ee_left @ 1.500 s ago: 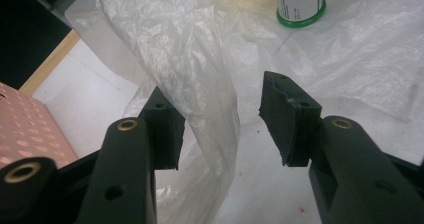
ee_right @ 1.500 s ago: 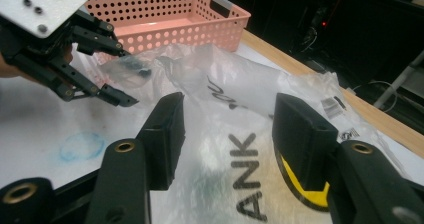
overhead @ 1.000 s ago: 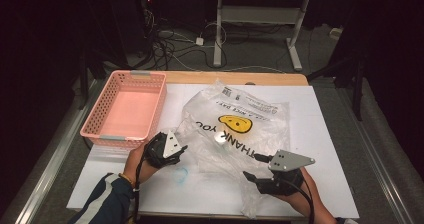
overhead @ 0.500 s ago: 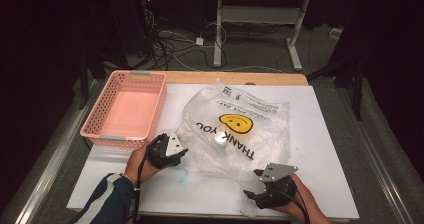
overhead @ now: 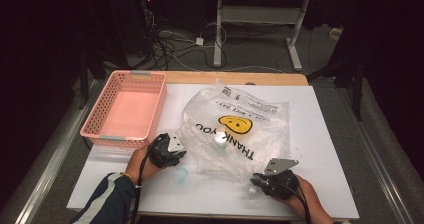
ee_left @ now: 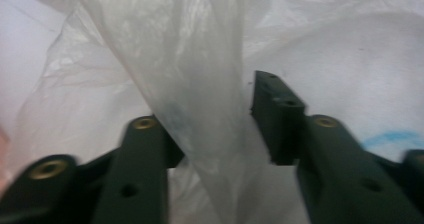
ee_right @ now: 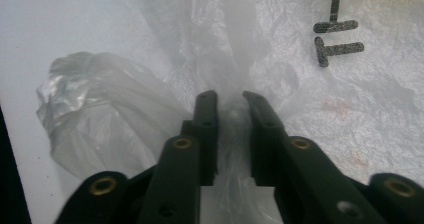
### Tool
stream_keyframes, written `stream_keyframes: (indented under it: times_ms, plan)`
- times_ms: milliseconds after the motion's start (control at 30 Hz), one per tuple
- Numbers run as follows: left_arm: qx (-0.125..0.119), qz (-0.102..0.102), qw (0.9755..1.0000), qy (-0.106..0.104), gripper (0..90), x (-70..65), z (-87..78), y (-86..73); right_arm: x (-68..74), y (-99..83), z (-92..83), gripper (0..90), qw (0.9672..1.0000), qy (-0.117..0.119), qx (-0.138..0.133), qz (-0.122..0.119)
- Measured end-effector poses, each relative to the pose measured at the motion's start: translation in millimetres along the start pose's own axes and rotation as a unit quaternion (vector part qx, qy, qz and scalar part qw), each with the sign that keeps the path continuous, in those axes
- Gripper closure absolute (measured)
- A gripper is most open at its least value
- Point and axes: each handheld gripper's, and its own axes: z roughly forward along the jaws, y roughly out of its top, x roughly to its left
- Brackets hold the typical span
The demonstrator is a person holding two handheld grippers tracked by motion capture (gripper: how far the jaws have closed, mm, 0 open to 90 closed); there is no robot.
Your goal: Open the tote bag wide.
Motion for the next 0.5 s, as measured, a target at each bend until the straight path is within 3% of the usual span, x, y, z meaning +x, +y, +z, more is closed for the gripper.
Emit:
stream_keyframes:
  times_ms: [33, 100, 267, 500]
  plan:
    - [0.002, 0.000, 1.0000, 0.000, 67.1, -0.3, -0.1, 0.6, 0.4, 0.4, -0.3, 84.0, 1.0000, -0.003, 0.002, -0.002]
    - [0.009, 0.008, 0.9999, 0.007, 80.6, -1.8, 1.1, 1.5, 0.8, 1.1, -0.5, 86.4, 0.9999, -0.011, 0.005, -0.007]
    - [-0.003, 0.019, 0.9998, 0.002, 84.6, -3.6, -7.1, 3.4, 1.2, 3.0, -7.2, 87.5, 0.9993, -0.033, -0.012, -0.010]
    - [-0.047, 0.028, 0.9985, 0.009, 87.5, -3.3, -31.5, 8.4, -3.1, 5.5, -26.6, 87.8, 0.9952, -0.069, -0.070, 0.001]
